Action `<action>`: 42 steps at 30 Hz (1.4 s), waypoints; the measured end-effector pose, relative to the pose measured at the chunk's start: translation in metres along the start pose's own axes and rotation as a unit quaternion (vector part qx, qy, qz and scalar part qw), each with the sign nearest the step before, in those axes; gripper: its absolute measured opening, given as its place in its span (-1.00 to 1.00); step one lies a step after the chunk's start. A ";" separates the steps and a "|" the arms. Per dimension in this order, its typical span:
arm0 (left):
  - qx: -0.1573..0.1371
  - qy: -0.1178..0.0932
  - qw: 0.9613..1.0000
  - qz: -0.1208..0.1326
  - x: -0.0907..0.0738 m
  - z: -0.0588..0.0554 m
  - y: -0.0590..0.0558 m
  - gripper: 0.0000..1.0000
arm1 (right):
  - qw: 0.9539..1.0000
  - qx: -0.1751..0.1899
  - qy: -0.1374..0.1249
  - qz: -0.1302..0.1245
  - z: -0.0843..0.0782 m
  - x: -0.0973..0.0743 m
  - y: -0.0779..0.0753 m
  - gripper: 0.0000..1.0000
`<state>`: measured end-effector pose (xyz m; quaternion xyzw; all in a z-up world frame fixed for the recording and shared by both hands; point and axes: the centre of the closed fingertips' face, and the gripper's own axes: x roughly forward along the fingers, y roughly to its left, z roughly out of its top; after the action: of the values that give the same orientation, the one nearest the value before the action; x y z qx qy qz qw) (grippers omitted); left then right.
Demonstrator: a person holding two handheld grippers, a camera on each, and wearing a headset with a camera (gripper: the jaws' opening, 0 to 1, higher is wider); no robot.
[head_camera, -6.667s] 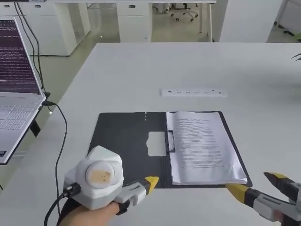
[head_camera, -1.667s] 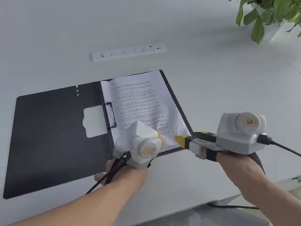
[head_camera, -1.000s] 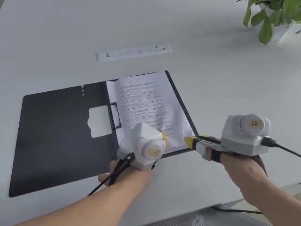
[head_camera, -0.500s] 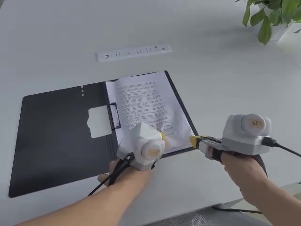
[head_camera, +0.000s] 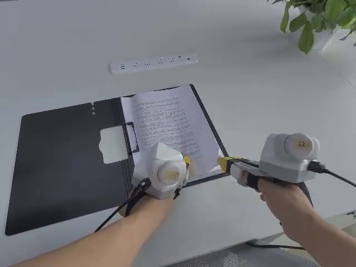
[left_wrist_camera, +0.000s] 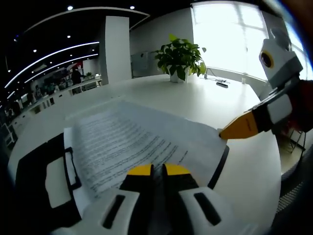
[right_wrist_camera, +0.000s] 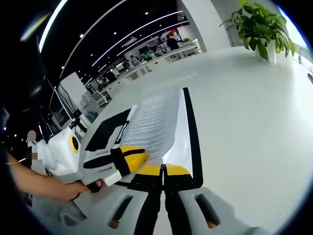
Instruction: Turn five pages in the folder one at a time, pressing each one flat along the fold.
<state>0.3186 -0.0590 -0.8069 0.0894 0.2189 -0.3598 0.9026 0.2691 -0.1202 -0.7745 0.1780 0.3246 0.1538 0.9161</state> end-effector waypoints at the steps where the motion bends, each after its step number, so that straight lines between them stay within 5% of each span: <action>1: -0.001 0.000 1.000 -0.001 0.000 0.000 0.000 -0.89 | 1.000 0.000 -0.002 0.001 0.001 -0.001 0.002 -1.00; 12: -0.018 -0.019 1.000 -0.009 -0.025 0.012 0.009 -0.88 | 0.999 -0.010 -0.023 0.034 0.014 -0.006 0.030 -1.00; 26: -0.030 -0.061 0.998 0.017 -0.081 0.034 0.050 -0.88 | 0.992 -0.028 -0.055 0.109 0.035 0.000 0.106 -1.00; 42: -0.044 -0.083 0.994 0.059 -0.141 0.032 0.094 -0.87 | 0.981 -0.058 -0.050 0.176 0.037 0.015 0.178 -1.00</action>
<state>0.3031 0.0848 -0.7137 0.0325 0.1533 -0.3018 0.9404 0.2749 0.0357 -0.6804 0.1867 0.2325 0.3225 0.8984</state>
